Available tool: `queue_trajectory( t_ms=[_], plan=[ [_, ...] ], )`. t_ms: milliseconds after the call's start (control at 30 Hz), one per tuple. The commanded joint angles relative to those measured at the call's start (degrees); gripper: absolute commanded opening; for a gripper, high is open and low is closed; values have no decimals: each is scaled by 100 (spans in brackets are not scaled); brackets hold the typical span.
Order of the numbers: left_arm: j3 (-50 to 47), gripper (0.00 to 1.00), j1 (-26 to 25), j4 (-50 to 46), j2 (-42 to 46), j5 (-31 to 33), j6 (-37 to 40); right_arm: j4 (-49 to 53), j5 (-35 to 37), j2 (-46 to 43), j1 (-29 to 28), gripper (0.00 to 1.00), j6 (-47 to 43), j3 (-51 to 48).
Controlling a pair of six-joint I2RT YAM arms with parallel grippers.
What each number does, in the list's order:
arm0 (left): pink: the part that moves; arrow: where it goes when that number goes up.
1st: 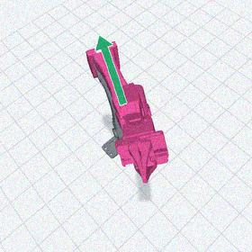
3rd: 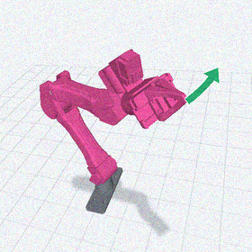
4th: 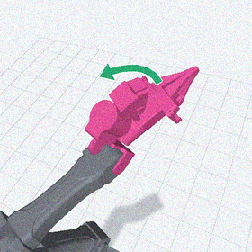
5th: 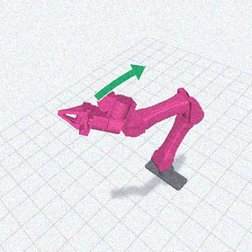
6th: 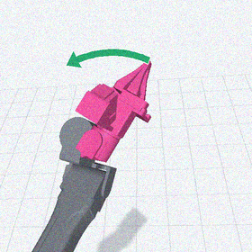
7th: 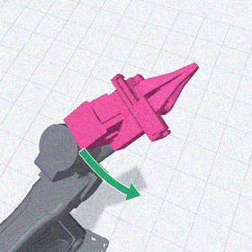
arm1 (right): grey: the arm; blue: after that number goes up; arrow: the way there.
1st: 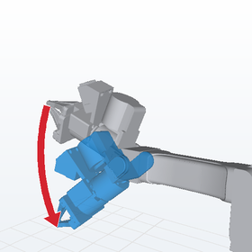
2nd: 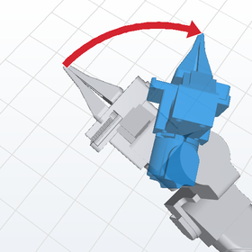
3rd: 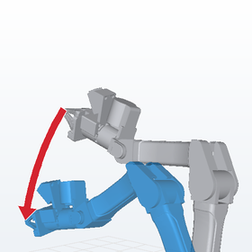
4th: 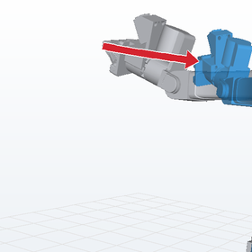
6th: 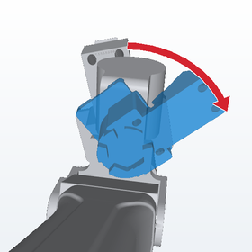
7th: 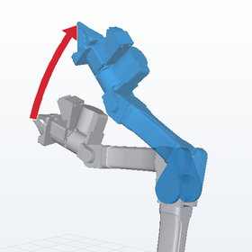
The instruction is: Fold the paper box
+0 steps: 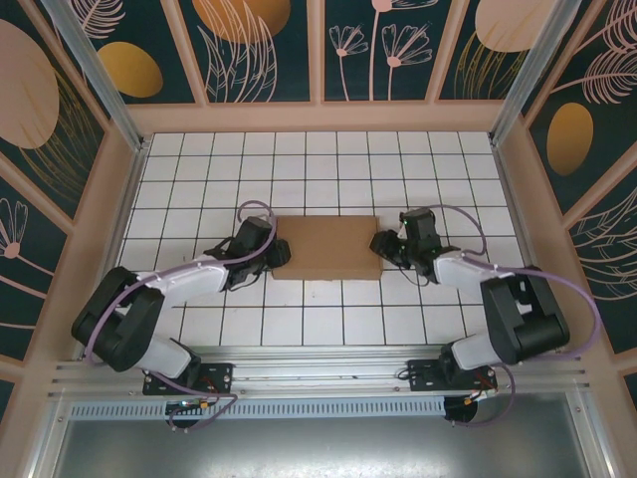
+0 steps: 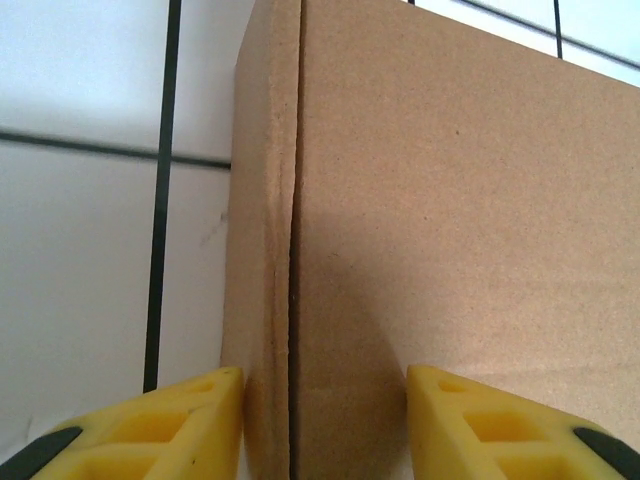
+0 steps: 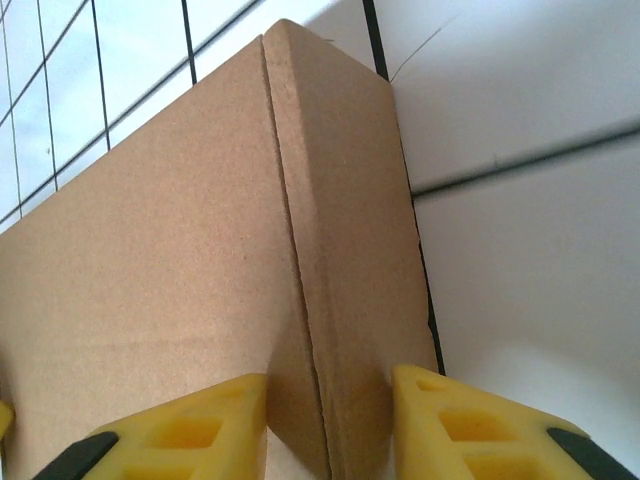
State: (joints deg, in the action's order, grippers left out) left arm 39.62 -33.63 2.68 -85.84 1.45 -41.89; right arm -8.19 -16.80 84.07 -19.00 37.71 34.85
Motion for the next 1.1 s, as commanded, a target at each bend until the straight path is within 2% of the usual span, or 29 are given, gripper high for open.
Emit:
queue_trajectory(
  t_ms=[0,167,333,633,700,733,767,833,867,900,967,1000,1033,1067],
  plan=[
    [403,45,63,-294,-449,266,143,-28,61,570,113,34,-299,416],
    [898,49,111,-497,-915,512,241,-128,-11,1071,142,34,-269,735],
    [1121,55,152,-626,-1005,647,317,-221,-74,1014,138,39,-203,703],
    [1119,84,159,-813,-390,1114,390,131,275,297,228,75,-498,833],
    [1142,94,159,-877,-113,1270,563,316,529,61,231,81,-641,913],
    [1211,98,163,-997,22,1419,689,397,642,-69,238,89,-711,950],
    [1272,99,163,-1071,164,1520,840,465,754,-198,237,98,-765,981],
    [1293,99,164,-1088,616,1699,1163,711,1288,-536,92,99,-1150,1115],
    [1240,99,169,-967,896,1694,1342,833,1783,-708,-200,99,-1536,1224],
    [1153,99,172,-744,1258,1633,1541,958,2647,-881,-636,99,-2117,1370],
    [957,99,171,-241,1927,1628,1828,851,3783,-1249,-1291,99,-2752,1500],
    [863,99,170,41,2248,1826,1948,645,4087,-1526,-1518,99,-2874,1498],
    [750,99,174,284,2486,2177,1971,469,4102,-1732,-1577,99,-2903,1482],
    [603,99,172,531,2753,2765,1896,236,4037,-1984,-1584,99,-2918,1433]
  ],
)
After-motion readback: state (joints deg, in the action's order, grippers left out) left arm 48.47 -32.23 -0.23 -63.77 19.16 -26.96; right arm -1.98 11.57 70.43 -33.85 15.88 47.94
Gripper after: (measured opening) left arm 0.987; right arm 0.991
